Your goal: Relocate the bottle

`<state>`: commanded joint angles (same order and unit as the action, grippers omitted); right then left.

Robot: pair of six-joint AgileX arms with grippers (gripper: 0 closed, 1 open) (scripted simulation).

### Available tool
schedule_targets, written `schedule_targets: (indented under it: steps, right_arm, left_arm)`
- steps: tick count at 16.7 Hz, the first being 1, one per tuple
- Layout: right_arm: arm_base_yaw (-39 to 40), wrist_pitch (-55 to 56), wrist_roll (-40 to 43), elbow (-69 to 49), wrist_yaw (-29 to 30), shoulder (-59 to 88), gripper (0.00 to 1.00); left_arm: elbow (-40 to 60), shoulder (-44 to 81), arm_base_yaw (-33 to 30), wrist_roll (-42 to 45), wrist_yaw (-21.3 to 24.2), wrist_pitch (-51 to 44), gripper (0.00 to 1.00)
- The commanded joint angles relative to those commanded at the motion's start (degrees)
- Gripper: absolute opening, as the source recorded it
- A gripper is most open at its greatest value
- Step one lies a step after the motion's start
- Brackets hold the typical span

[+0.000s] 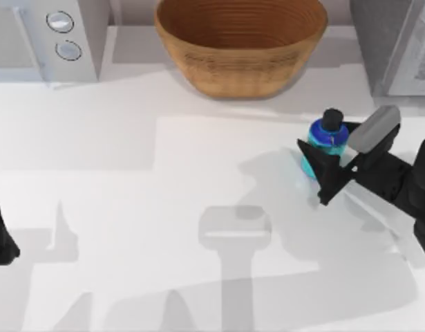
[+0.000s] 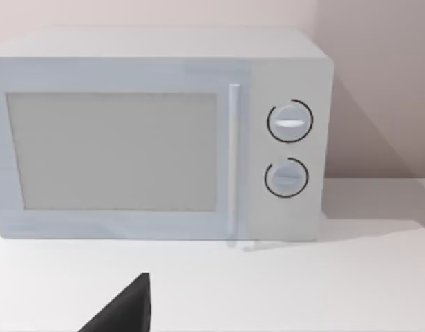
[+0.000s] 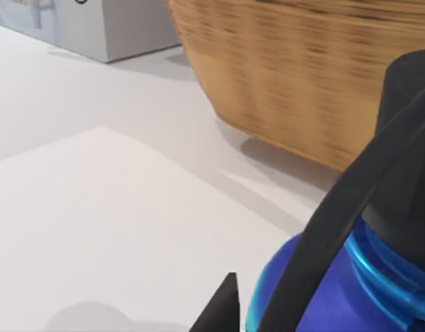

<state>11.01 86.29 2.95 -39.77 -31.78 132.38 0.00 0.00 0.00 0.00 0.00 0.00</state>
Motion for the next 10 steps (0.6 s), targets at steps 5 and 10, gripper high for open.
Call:
schedule_targets:
  steps: [5,10]
  right_arm:
    - [0.0,0.0,0.0,0.0,0.0,0.0,0.00]
    - [-0.4,-0.5,0.4,-0.2,-0.4,0.1,0.00]
  left_arm:
    - [0.0,0.0,0.0,0.0,0.0,0.0,1.00]
    - [0.0,0.0,0.0,0.0,0.0,0.0,1.00]
